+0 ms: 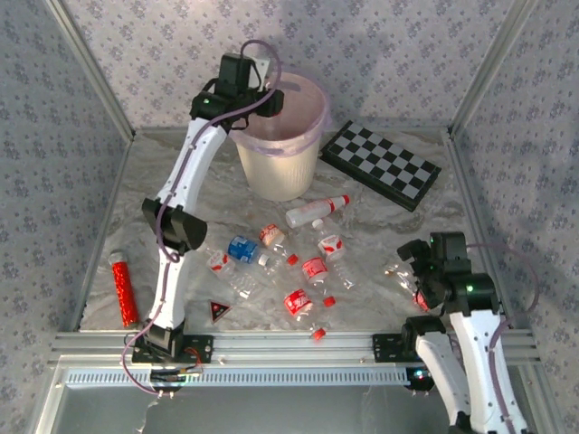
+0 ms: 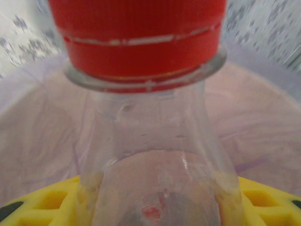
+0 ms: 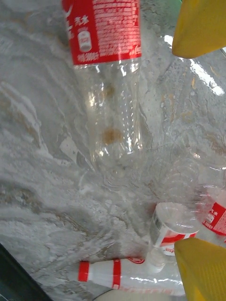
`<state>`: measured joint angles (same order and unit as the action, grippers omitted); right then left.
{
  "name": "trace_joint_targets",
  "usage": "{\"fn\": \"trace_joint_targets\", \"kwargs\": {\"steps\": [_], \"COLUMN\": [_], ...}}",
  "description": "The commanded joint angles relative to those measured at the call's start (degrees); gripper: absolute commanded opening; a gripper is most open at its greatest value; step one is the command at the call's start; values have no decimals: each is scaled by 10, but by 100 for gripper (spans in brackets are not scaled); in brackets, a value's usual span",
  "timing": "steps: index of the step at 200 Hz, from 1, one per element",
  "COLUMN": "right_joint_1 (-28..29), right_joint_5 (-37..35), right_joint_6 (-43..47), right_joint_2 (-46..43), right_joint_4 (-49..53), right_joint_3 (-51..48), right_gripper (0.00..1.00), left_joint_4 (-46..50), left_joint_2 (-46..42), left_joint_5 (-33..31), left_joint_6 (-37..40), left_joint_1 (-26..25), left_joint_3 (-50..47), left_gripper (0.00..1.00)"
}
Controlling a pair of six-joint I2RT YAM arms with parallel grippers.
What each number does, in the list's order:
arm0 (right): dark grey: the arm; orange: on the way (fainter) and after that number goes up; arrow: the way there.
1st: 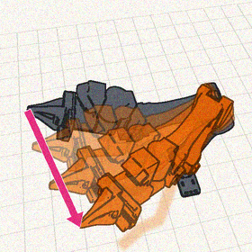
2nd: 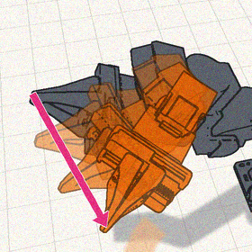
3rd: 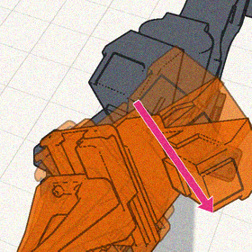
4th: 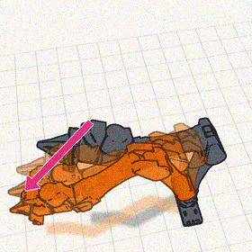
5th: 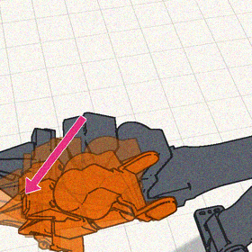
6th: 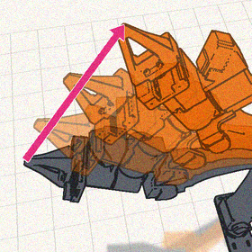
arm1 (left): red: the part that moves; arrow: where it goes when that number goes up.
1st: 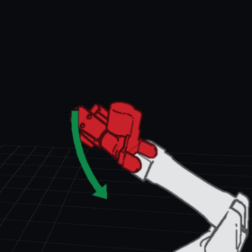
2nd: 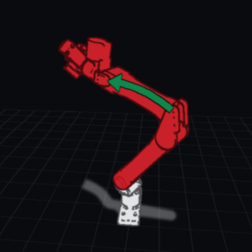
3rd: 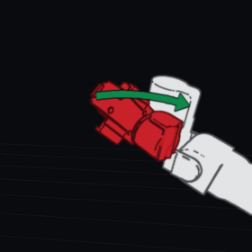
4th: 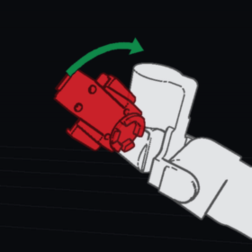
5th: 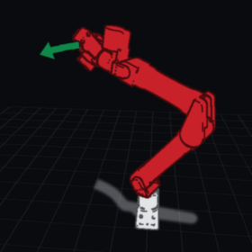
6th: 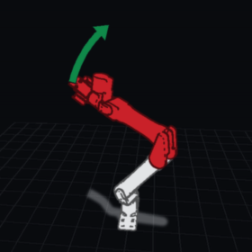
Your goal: Put the plastic bottles in the bin
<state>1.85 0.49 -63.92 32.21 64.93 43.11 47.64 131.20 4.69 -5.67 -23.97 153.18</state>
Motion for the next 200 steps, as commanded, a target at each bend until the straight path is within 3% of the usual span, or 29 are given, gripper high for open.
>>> {"fn": "trace_joint_targets", "kwargs": {"steps": [1, 21, 40, 57, 84, 159, 200], "right_joint_1": [-36, -61, -77, -86, -97, -110, -115], "right_joint_5": [60, 91, 97, 98, 113, 97, 70], "right_joint_6": [-75, -104, -115, -121, -149, -141, -110], "right_joint_2": [-24, -44, -53, -53, -52, 20, 77], "right_joint_4": [10, -10, -21, -35, -73, -185, -239], "right_joint_3": [-49, -88, -107, -121, -159, -207, -204], "right_gripper": [100, 100, 100, 100, 100, 100, 100], "left_joint_4": [20, 42, 48, 45, 27, 19, 16], "left_joint_2": [6, 13, 14, 8, -12, -110, -194], "left_joint_5": [6, 6, 3, 10, 17, 9, -16], "left_joint_6": [44, 69, 79, 84, 79, 103, 124], "left_joint_1": [0, -3, -2, -2, -2, -25, -46], "left_joint_3": [6, 5, 2, 2, 2, -2, -71], "left_gripper": [0, 12, 38, 70, 91, 96, 97]}}
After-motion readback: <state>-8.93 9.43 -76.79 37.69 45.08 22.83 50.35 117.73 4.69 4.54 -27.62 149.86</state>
